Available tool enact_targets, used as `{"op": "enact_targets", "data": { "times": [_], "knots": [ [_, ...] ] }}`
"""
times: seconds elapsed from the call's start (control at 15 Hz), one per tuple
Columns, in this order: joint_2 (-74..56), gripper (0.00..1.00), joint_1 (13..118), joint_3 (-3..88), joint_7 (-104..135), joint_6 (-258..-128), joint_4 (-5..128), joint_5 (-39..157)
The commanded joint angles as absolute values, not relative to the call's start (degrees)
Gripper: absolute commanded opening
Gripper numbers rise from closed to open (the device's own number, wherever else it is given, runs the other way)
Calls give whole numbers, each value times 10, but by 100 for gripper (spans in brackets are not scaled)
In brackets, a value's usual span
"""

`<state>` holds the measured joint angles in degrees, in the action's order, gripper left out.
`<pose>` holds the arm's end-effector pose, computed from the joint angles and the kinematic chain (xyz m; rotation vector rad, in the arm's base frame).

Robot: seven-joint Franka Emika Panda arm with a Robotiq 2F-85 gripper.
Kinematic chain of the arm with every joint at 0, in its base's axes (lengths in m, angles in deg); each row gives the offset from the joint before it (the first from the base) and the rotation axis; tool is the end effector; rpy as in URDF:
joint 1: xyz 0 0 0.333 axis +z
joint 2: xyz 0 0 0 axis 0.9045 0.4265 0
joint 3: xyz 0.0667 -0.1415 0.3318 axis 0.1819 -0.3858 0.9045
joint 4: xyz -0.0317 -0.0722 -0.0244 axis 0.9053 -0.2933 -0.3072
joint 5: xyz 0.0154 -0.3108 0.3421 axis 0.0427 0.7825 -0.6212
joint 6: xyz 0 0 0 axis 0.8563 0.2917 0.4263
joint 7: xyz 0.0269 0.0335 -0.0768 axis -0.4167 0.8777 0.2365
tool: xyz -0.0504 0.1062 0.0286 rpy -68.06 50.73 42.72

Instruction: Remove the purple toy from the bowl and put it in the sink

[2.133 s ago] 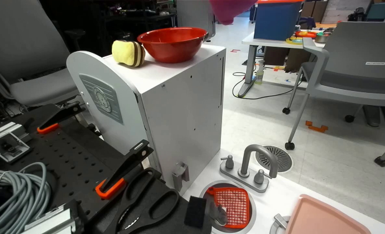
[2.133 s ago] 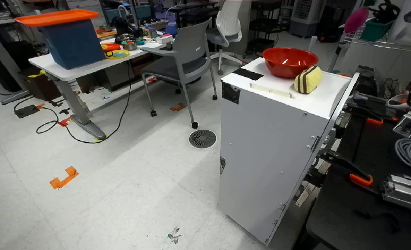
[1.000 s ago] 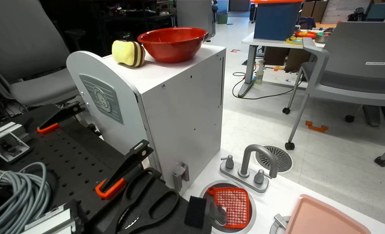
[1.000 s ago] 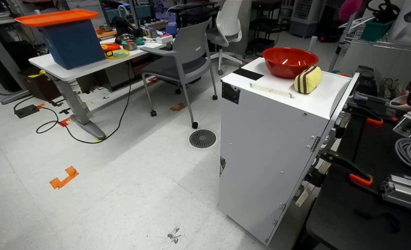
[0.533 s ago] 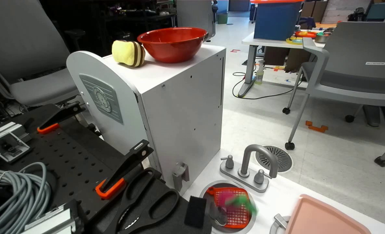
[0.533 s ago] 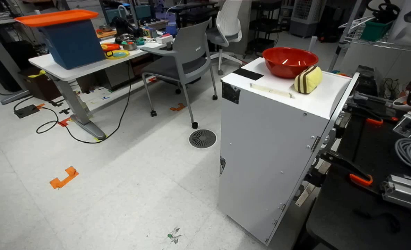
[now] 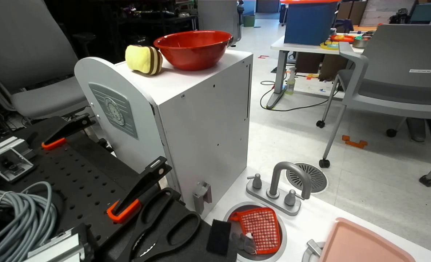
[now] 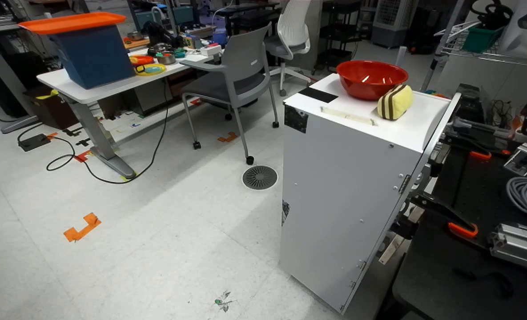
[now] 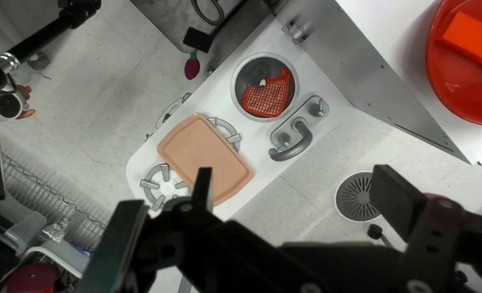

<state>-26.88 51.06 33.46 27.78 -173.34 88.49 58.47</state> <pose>0.5307 -0.2664 0.4352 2.9081 -1.1115 -0.0912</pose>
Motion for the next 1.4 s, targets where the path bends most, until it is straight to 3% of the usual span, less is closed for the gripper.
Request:
{"op": "enact_targets", "data": {
  "times": [0.0, 0.87, 0.93, 1.33],
  "knots": [
    [-292, 100, 512, 333, 264, -1755, 921, 569],
    [-409, 100, 530, 362, 253, -1765, 992, 569],
    [-368, 100, 523, 356, 261, -1754, 966, 566],
    [-400, 100, 527, 364, 259, -1754, 983, 566]
  ]
}}
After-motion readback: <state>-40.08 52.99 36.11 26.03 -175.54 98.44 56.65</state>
